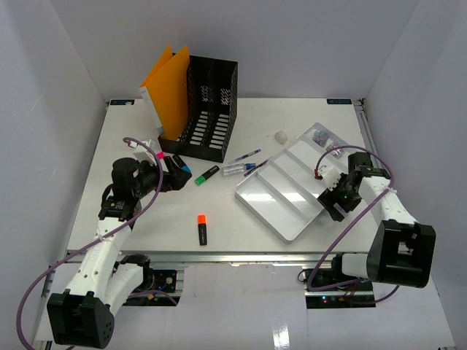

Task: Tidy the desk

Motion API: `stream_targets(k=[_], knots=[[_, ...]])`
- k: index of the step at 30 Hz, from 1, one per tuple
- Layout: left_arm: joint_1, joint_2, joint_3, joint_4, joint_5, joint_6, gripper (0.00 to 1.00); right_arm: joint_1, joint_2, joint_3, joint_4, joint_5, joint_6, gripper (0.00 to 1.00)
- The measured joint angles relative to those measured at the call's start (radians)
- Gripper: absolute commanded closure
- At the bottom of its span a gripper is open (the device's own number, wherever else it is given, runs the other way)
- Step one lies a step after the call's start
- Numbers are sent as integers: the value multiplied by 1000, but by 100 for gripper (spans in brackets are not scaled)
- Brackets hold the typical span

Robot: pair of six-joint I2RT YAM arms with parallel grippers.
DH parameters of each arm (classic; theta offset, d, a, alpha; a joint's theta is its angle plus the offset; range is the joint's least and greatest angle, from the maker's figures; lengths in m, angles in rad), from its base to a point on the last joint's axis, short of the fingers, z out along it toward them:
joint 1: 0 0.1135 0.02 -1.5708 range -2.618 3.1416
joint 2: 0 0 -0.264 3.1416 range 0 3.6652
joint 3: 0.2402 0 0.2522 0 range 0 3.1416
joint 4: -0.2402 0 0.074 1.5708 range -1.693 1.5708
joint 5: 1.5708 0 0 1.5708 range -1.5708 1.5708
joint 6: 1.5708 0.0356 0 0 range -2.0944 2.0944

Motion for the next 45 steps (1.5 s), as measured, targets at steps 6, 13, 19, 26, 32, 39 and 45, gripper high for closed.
stream_targets(k=[6, 13, 19, 26, 32, 39, 45], knots=[[0, 0, 0, 0, 0, 0, 2, 0, -47, 0, -8, -2, -7, 10], [0, 0, 0, 0, 0, 0, 2, 0, -100, 20, -12, 15, -22, 10], [0, 0, 0, 0, 0, 0, 2, -2, -18, 20, 23, 42, -19, 10], [0, 0, -1, 0, 0, 0, 2, -12, 46, 20, 81, 85, -19, 10], [0, 0, -2, 0, 0, 0, 2, -21, 67, 13, 110, 73, -26, 5], [0, 0, -5, 0, 0, 0, 2, -25, 148, -11, 102, -16, -48, 35], [0, 0, -8, 0, 0, 0, 2, -27, 161, -10, 81, -60, -75, 72]])
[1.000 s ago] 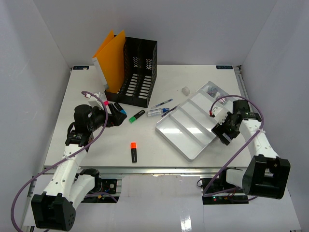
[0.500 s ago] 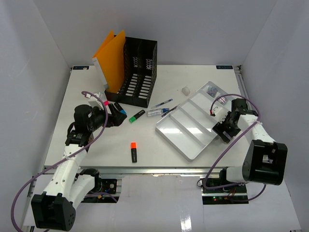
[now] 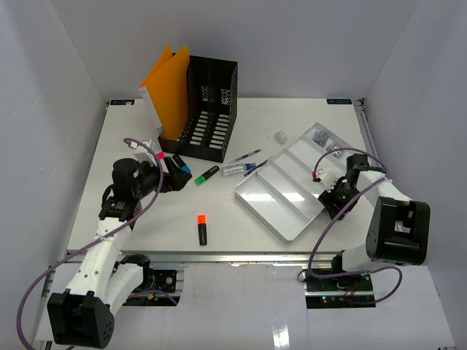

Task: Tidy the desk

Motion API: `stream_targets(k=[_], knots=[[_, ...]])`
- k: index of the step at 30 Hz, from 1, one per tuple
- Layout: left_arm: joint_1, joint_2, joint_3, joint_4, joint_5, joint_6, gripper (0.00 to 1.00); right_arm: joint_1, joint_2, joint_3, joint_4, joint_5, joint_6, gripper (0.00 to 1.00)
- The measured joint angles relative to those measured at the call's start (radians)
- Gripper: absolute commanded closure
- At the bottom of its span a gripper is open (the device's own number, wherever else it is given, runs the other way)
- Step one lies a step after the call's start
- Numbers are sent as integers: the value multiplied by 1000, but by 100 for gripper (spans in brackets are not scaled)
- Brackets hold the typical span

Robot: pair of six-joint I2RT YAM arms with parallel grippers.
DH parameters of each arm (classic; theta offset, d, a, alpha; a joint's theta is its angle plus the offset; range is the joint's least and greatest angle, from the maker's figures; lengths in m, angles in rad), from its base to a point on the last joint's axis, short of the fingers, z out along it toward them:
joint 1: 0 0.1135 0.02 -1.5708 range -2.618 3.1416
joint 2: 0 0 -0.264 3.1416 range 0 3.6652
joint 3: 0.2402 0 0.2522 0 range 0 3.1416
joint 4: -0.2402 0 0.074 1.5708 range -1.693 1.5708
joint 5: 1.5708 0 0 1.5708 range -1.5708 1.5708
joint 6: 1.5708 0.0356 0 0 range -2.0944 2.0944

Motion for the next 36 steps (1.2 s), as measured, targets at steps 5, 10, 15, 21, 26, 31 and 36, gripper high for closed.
stream_targets(k=[5, 10, 15, 21, 26, 31, 36], knots=[[0, 0, 0, 0, 0, 0, 2, -6, -61, 2, -66, -51, -23, 82], [0, 2, 0, 0, 1, 0, 2, -9, -144, 93, -181, -135, -32, 87], [0, 9, -1, 1, 5, 0, 2, -20, -188, 234, -170, -204, 25, 92], [0, 14, -2, 1, 8, 0, 2, -28, -118, 254, 56, -193, 248, 92], [0, 16, -2, 0, 8, 1, 2, -47, 64, 299, 241, -135, 394, 86], [0, 20, -3, 0, 8, 1, 2, -87, 227, 401, 336, -86, 457, 85], [0, 24, -4, 1, 8, 4, 2, -137, 322, 467, 379, -65, 481, 68]])
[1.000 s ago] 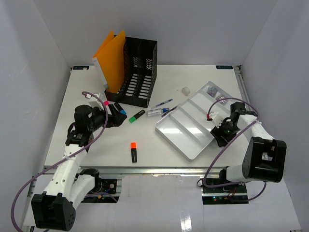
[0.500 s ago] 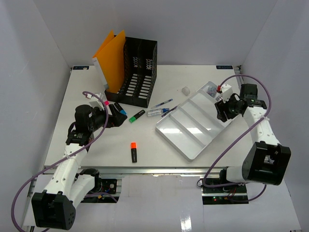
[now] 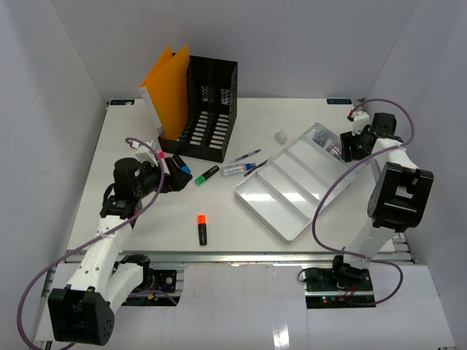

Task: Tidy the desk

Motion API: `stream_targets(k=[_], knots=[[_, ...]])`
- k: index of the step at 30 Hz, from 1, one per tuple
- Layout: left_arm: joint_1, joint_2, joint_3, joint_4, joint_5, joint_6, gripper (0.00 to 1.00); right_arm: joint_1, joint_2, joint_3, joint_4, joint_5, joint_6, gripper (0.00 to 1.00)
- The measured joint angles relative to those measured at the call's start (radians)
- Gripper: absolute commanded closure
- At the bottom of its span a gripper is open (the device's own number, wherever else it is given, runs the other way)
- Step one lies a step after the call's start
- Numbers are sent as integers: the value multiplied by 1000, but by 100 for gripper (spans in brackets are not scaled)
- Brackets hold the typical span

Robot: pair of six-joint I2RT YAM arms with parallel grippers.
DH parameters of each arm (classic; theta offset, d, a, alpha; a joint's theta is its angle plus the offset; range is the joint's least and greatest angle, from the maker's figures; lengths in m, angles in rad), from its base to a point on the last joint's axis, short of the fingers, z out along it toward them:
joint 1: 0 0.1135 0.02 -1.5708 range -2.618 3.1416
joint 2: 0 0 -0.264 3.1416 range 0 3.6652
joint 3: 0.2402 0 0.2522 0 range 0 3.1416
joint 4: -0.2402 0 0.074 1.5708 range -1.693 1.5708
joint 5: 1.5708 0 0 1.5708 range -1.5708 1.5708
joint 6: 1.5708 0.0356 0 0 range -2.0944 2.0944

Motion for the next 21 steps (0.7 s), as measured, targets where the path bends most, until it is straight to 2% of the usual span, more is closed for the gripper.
stream_targets(k=[6, 7, 13, 21], knots=[[0, 11, -1, 0, 0, 1, 2, -21, 47, 23, 9, -3, -1, 25], [0, 11, -1, 0, 0, 1, 2, -21, 53, 23, 9, -7, -1, 21], [0, 16, -1, 1, 18, 4, 2, -19, 39, 21, 8, -45, -4, 3], [0, 32, -3, 4, 56, 4, 2, -19, -118, -11, -22, -174, -5, 2]])
